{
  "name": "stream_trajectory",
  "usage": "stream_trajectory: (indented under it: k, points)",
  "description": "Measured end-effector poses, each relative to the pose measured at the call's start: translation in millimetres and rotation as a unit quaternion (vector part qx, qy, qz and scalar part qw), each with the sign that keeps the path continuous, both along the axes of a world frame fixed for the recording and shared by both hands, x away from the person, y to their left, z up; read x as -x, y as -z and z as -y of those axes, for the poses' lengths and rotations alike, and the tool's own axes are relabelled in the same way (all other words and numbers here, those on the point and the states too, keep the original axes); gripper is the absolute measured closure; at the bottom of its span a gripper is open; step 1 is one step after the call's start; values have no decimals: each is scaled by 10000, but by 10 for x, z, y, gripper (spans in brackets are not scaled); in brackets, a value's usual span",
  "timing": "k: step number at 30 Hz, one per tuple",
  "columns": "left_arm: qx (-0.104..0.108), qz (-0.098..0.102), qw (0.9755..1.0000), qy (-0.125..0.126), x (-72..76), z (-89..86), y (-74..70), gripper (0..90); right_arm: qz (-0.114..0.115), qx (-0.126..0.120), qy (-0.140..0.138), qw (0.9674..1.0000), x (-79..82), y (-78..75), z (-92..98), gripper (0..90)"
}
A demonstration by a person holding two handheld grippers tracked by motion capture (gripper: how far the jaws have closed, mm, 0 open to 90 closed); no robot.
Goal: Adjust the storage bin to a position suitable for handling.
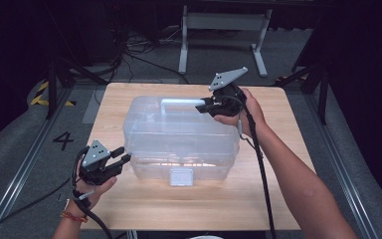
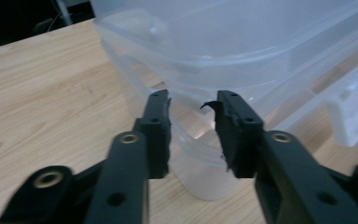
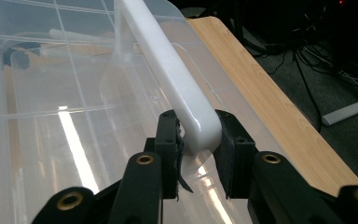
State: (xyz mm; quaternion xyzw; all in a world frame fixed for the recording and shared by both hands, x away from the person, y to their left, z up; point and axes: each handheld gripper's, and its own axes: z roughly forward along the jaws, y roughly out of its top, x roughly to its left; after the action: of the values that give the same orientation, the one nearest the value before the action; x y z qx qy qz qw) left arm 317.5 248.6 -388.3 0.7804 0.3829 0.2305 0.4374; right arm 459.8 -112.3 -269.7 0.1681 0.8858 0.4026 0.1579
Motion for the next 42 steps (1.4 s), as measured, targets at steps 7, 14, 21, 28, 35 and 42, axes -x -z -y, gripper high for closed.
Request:
stream_trajectory:
  k: [7,14,21,28,35,42]
  points:
    - [51,20,10000,53,9,10,2,842,79,-20,4,10000,26,20,6,726]
    - [-87,77,9999,116,7,25,-9,879,298,-57,146,9994,100,9,43,662]
    - [-111,87,9998,149,0,17,-31,891,390,-257,462,9978,204,-5,353,538]
    - [-154,140,9996,183,-4,51,-73,892,542,-503,942,9928,367,45,830,452]
    - [-135,179,9995,211,-18,44,-86,892,716,-688,1223,9875,526,94,1196,428]
    - [-76,206,9995,226,-27,50,-120,891,716,-661,1393,9854,653,326,1433,412]
